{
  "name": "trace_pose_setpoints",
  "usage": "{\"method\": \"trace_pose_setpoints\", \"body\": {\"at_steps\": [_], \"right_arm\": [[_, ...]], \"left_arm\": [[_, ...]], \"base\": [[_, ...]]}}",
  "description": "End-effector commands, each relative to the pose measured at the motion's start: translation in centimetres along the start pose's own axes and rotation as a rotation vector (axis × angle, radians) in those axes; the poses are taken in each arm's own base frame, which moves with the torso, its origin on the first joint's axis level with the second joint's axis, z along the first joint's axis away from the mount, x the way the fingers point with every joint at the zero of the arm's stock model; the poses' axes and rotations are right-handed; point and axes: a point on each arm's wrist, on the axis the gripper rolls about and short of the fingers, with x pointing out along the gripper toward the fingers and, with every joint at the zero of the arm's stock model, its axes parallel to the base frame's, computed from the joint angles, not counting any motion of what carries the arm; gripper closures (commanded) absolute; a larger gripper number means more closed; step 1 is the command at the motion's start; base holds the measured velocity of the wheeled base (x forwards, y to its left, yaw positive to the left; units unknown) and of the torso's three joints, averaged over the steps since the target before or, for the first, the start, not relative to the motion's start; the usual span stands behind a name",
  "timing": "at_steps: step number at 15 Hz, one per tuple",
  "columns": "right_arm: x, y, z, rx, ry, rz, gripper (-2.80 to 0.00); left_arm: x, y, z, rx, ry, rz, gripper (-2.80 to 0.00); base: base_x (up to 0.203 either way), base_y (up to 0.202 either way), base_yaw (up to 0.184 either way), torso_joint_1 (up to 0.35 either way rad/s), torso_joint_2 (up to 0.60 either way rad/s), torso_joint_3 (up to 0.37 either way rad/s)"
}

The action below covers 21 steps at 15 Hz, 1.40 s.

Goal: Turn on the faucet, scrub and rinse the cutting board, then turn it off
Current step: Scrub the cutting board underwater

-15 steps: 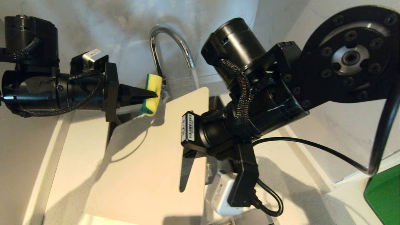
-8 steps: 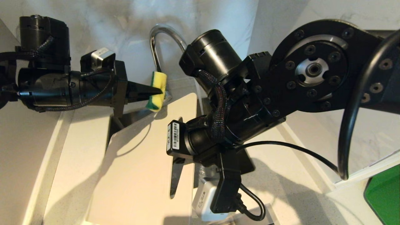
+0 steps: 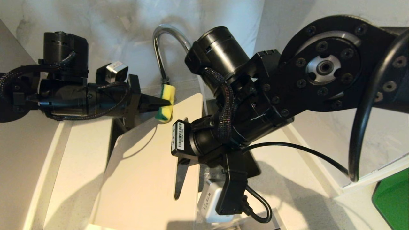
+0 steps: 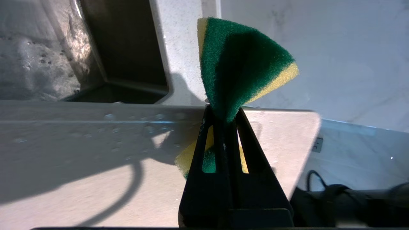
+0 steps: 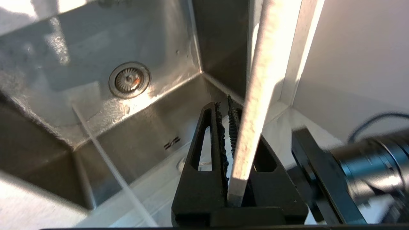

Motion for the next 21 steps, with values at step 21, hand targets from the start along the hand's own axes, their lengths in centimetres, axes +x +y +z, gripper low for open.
{"method": "trace_pose_setpoints", "body": {"at_steps": [21], "right_arm": [[-4.5,-0.5,-0.7,-0.019,0.115,-0.052,0.0]], "left_arm": [[-4.6,13.3,2.7,-0.136,-0.102,0.284,0.0]], "base": [[0.0,0.0,0.0,0.0,0.0,0.0]]}}
